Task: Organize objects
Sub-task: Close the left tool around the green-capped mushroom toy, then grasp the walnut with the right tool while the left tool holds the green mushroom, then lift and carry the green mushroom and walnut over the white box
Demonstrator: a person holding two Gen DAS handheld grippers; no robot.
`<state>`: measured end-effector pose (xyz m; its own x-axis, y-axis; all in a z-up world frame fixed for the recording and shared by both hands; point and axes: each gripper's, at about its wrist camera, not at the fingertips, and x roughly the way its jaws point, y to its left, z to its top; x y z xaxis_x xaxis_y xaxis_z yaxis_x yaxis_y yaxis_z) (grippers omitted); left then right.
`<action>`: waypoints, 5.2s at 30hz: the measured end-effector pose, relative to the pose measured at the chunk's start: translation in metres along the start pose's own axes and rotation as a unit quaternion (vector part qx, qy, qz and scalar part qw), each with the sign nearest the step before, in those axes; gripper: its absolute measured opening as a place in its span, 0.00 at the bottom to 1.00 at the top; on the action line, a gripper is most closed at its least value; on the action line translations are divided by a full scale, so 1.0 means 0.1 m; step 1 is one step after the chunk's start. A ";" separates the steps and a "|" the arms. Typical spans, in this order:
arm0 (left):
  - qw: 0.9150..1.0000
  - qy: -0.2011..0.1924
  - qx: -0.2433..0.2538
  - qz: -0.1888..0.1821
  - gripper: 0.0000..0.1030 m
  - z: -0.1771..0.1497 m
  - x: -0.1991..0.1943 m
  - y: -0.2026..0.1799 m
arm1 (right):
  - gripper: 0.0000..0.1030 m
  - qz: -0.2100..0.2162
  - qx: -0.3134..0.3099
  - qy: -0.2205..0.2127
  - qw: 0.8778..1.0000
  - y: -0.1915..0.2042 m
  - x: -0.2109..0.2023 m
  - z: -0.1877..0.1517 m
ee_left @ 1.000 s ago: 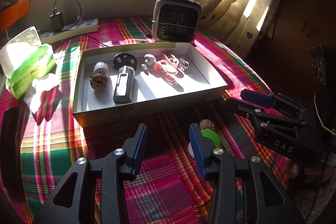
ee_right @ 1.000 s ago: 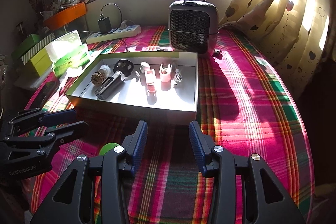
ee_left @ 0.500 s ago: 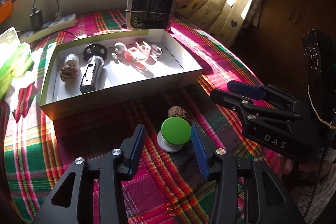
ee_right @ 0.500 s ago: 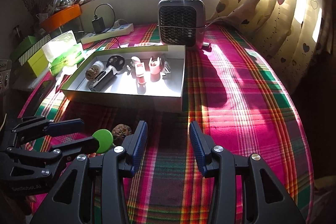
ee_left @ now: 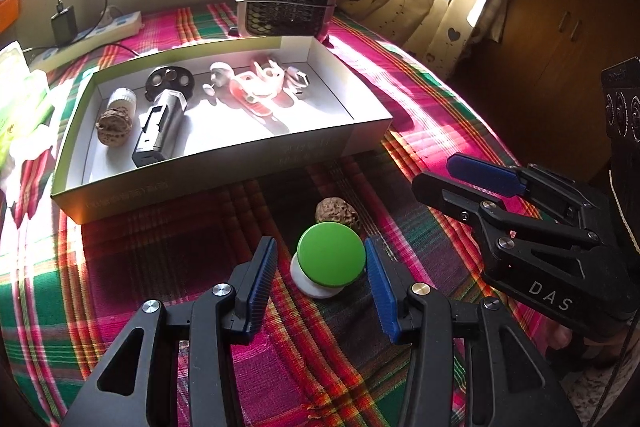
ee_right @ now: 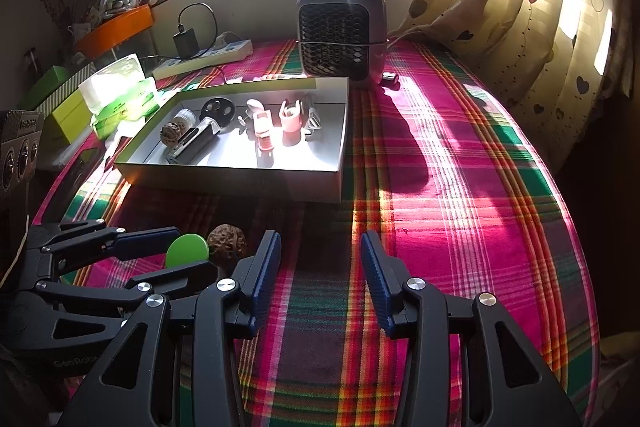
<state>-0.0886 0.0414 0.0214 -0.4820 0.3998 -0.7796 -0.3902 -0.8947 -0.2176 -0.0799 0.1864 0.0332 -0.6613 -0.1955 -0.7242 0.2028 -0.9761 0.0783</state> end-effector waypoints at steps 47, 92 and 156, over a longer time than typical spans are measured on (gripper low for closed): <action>0.996 -0.030 -0.074 0.045 0.30 -0.09 -0.25 0.62 | 0.42 0.055 -0.037 0.025 0.997 0.42 0.23 0.01; 0.996 -0.020 -0.082 0.039 0.30 -0.12 -0.19 0.70 | 0.45 0.040 -0.072 0.045 0.996 0.64 0.43 -0.03; 0.995 -0.062 -0.029 0.071 0.29 0.44 -0.32 0.47 | 0.31 0.042 -0.059 -0.022 0.997 0.38 0.22 0.43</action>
<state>-0.1258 -0.0045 0.0621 -0.6232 0.2872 -0.7274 -0.2677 -0.9523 -0.1467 -0.1184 0.1412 0.0499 -0.6688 -0.2823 -0.6878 0.3402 -0.9388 0.0545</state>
